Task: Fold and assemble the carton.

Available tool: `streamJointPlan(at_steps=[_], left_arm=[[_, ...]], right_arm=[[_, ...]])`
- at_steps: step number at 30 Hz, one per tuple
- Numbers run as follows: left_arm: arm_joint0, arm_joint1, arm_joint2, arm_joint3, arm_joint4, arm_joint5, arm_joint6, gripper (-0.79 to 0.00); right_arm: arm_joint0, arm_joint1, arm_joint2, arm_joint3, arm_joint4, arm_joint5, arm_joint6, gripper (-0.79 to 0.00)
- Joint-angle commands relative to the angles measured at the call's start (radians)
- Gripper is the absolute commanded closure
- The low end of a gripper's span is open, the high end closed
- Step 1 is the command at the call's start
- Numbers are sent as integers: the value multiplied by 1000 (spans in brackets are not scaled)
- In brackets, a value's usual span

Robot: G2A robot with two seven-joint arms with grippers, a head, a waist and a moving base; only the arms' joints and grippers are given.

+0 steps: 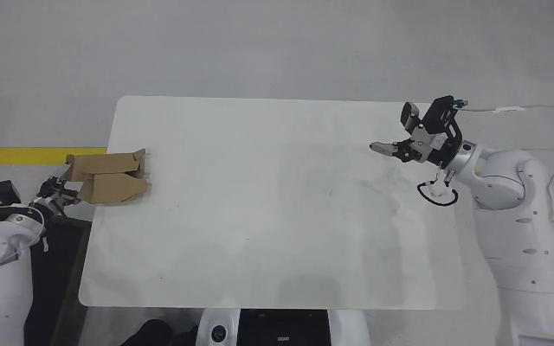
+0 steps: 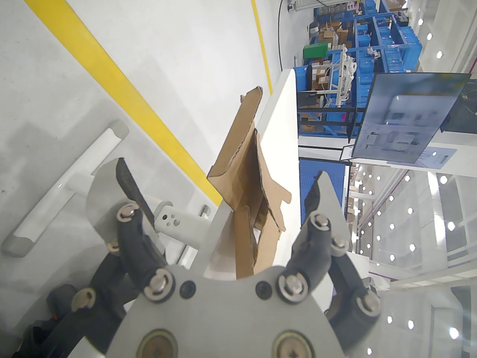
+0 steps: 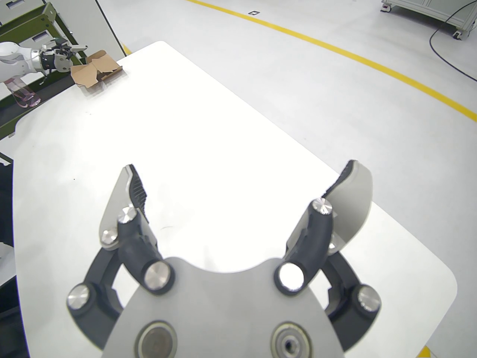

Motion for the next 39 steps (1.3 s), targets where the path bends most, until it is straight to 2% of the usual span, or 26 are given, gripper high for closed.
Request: streamJointPlan(at_steps=[1,4,5,14,24,39], left_arm=[[-29,-3,14,31,-6,-8,3,-317],[-70,-5,32,71,-6,-19,7,-209],[-82,-6,36,85,-10,-22,7,0],[-165,-8,44,148,-71,-68,-28,0],[-247,-10,58,91,-136,-97,-67,0],[-377,-53,235,-33,-192,-127,-174,0]], right_arm=[[0,0,0,0,0,0,0,-785],[0,0,0,0,0,0,0,-785],[0,0,0,0,0,0,0,-785],[0,0,0,0,0,0,0,-785],[0,0,0,0,0,0,0,-785],[0,0,0,0,0,0,0,-785]])
